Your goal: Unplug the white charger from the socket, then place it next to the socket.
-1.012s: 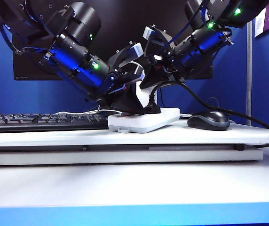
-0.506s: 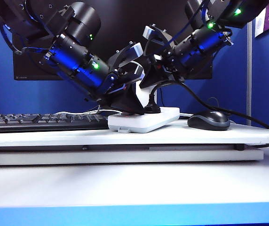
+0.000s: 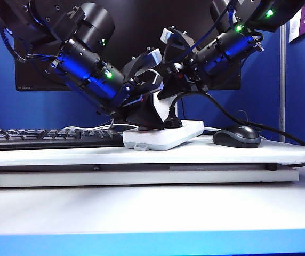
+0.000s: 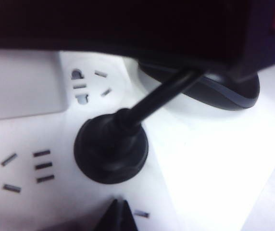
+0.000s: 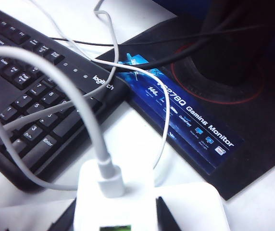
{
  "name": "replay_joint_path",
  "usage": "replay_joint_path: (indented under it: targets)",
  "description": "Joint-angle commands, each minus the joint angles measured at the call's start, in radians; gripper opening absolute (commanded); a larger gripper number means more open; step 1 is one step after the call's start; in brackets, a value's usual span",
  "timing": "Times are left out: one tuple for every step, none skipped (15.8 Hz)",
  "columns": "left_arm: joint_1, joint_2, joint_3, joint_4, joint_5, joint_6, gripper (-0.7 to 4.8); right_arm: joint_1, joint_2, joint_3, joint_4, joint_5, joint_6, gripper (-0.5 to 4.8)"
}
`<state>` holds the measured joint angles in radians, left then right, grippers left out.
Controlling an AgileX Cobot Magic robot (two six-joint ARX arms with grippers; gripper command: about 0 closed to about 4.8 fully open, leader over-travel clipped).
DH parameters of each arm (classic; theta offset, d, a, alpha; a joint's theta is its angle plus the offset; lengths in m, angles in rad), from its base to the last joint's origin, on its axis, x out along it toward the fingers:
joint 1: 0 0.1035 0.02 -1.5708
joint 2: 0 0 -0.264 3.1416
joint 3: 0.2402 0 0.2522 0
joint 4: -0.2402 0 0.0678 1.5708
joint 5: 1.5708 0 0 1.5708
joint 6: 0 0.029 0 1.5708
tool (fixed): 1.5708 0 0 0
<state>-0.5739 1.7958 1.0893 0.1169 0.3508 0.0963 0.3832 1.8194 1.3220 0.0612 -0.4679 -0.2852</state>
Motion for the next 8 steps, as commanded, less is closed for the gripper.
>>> replay_joint_path:
  targets:
    - [-0.003, 0.02, -0.013, -0.097, -0.006, 0.0, -0.05, 0.003, -0.033, 0.021, 0.156, -0.054, 0.045, 0.0]
    - [-0.003, 0.02, -0.013, -0.098, -0.006, 0.001, -0.05, 0.003, -0.037, 0.021, 0.158, -0.047, 0.072, 0.0]
    - [-0.003, 0.02, -0.013, -0.101, -0.006, 0.001, -0.05, 0.003, -0.038, 0.021, 0.176, -0.05, 0.138, 0.0]
    - [-0.003, 0.02, -0.013, -0.101, -0.006, 0.001, -0.05, 0.001, -0.04, 0.021, 0.171, -0.046, 0.063, 0.0]
    - [-0.003, 0.02, -0.013, -0.101, -0.006, 0.001, -0.05, 0.0, -0.042, 0.021, 0.166, -0.043, 0.024, 0.0]
    - [-0.003, 0.02, -0.013, -0.101, -0.006, 0.001, -0.05, 0.001, -0.043, 0.021, 0.174, -0.043, 0.06, 0.0]
    - [-0.003, 0.02, -0.013, -0.101, -0.006, 0.001, -0.05, 0.0, -0.043, 0.021, 0.187, -0.056, 0.128, 0.0]
    - [-0.003, 0.02, -0.013, -0.1, -0.007, 0.001, -0.05, 0.0, -0.043, 0.021, 0.175, -0.056, 0.072, 0.0]
